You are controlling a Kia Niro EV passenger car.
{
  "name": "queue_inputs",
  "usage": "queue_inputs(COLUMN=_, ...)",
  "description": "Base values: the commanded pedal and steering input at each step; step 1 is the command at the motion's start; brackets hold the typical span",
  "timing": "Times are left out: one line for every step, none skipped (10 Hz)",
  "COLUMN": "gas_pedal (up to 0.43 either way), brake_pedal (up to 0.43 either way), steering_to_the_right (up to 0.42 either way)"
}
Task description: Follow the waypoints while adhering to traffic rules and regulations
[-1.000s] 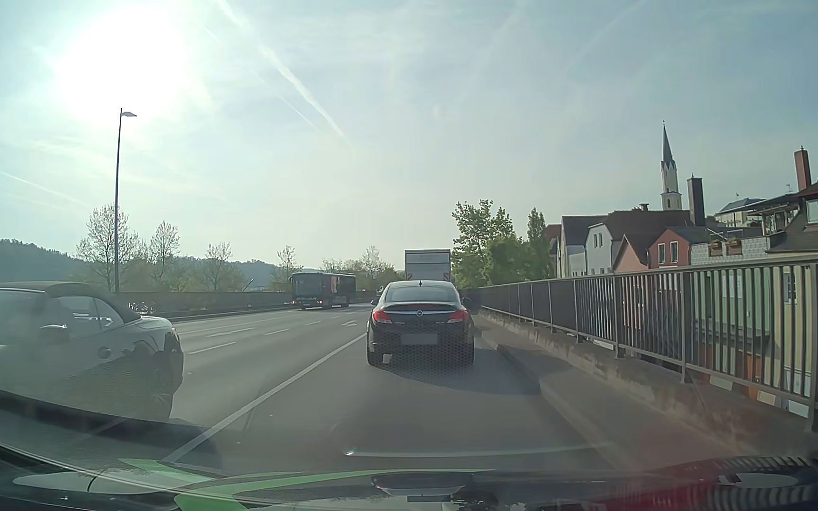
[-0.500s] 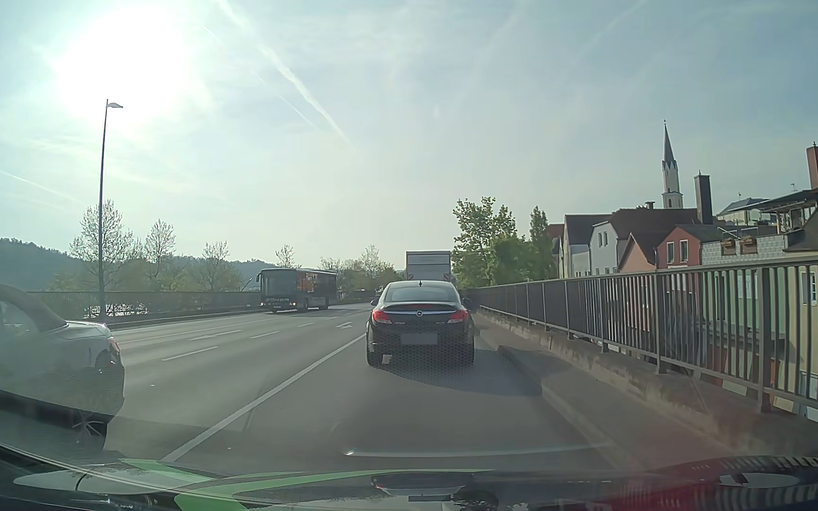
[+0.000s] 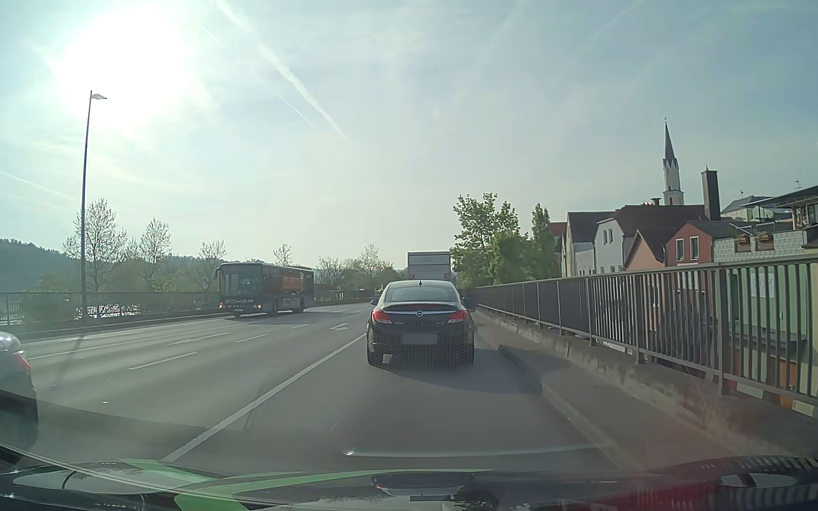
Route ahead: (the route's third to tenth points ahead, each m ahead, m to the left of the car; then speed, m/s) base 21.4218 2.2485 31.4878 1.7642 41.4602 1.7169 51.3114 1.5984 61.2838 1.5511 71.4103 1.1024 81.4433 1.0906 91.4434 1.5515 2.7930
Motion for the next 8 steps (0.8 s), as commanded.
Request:
queue_inputs(gas_pedal=0.000, brake_pedal=0.000, steering_to_the_right=-0.002)
queue_inputs(gas_pedal=0.000, brake_pedal=0.000, steering_to_the_right=-0.002)
queue_inputs(gas_pedal=0.000, brake_pedal=0.000, steering_to_the_right=-0.002)
queue_inputs(gas_pedal=0.000, brake_pedal=0.000, steering_to_the_right=-0.002)
queue_inputs(gas_pedal=0.020, brake_pedal=0.000, steering_to_the_right=-0.002)
queue_inputs(gas_pedal=0.067, brake_pedal=0.000, steering_to_the_right=-0.002)
queue_inputs(gas_pedal=0.098, brake_pedal=0.000, steering_to_the_right=-0.002)
queue_inputs(gas_pedal=0.110, brake_pedal=0.000, steering_to_the_right=-0.002)
